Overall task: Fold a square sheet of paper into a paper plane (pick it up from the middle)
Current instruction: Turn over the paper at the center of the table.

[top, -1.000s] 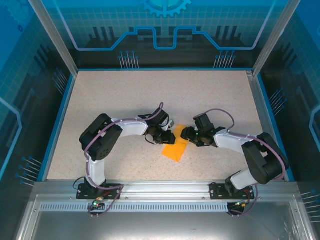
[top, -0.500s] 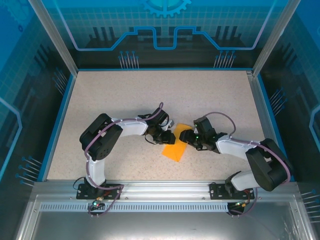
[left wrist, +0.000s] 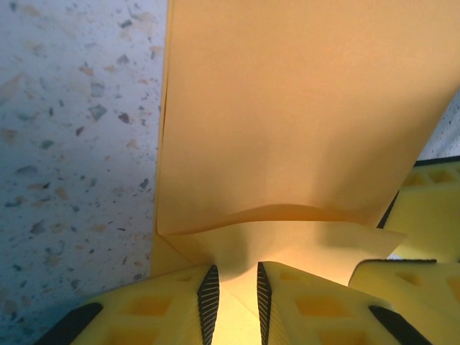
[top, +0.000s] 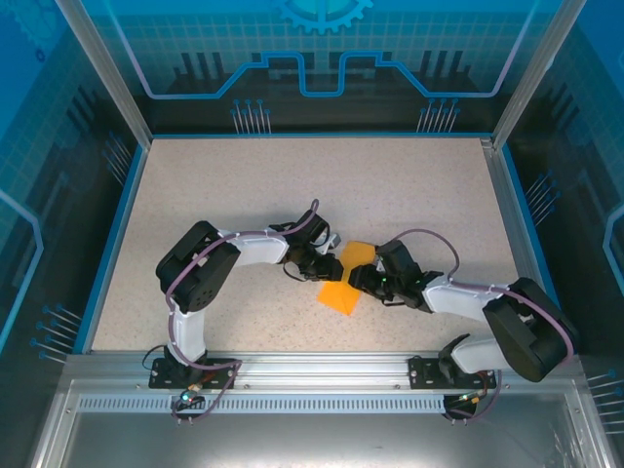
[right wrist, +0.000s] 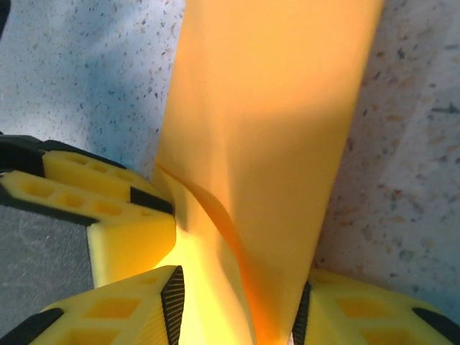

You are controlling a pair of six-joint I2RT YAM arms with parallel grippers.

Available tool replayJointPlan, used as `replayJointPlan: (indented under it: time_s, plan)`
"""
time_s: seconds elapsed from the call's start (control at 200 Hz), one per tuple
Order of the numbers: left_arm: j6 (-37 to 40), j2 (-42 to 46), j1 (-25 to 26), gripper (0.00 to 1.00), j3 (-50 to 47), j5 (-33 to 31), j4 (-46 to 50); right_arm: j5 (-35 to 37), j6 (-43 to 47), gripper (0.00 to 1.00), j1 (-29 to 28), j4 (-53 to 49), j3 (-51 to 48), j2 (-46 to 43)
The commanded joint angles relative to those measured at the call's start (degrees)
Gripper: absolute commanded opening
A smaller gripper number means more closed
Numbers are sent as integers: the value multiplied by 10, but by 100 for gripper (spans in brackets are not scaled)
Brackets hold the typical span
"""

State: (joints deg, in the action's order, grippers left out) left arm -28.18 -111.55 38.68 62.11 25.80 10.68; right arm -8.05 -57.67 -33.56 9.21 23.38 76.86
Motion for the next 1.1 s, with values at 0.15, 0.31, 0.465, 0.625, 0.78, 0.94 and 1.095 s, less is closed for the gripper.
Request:
replayJointPlan:
  time_s: [0.15,0.31,0.465,0.625,0.78,0.94,1.095]
  plan:
    - [-1,-68,8,27,-40,-54,14,3,-27,34,-23,41,-25,-12]
    - [-5,-64,7,27,-38,-48,13,2,-37,27,-27,78,-36,7]
    - [-7,-55,7,27,-37,-42,16,-2,-36,20,-28,97,-39,13]
    - [-9,-39,7,27,-33,-38,26,-2,-28,11,-25,84,-30,10]
    - [-15,2,6,32,-24,-37,43,-6,-21,5,-15,70,-27,-6]
    - [-20,61,4,43,-15,-49,66,-21,-8,0,9,36,-21,-42]
    - [-14,135,-1,52,-2,-84,109,-41,7,0,41,-6,-8,-91]
